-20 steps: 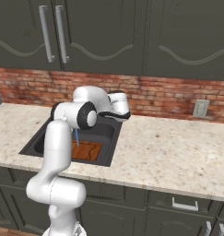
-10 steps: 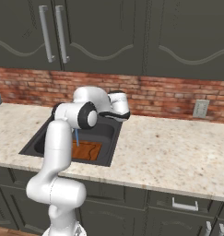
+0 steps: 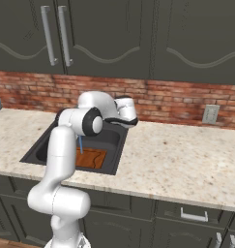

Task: Turn on the sink faucet with hot water and rinse the cutting board for ten seconds, then turn off the faucet. Push the cutting board to reach the water if necessary.

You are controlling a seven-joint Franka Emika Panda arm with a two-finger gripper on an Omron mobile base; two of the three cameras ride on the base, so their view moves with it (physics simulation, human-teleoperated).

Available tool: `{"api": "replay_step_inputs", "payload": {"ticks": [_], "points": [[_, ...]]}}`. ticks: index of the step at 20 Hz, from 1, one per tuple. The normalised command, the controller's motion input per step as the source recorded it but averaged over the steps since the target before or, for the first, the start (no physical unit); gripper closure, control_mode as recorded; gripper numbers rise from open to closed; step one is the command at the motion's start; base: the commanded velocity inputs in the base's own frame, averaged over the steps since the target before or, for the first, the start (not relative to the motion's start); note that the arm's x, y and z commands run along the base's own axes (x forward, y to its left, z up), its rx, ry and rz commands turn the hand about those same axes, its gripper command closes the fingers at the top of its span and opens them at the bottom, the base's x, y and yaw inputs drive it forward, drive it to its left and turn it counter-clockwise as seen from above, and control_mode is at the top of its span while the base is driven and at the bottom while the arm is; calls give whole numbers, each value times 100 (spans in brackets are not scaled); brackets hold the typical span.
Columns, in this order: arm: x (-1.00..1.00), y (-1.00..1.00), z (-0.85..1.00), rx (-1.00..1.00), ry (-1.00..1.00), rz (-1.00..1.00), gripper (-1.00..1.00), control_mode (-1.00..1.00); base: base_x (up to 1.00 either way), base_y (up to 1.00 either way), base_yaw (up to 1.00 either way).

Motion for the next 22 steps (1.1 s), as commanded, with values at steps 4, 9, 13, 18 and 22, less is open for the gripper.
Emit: {"api": "replay_step_inputs", "payload": {"ticks": [4, 9, 13, 18, 22], "points": [[0, -9, -19, 0, 0, 0, -100, -100, 0, 0, 0], [1, -2, -18, 0, 0, 0, -100, -100, 0, 0, 0], [0, 0, -5, 0, 0, 0, -100, -100, 0, 0, 0], [0, 0, -6, 0, 0, 0, -100, -100, 0, 0, 0], [0, 0, -8, 0, 0, 0, -100, -100, 0, 0, 0]]}}
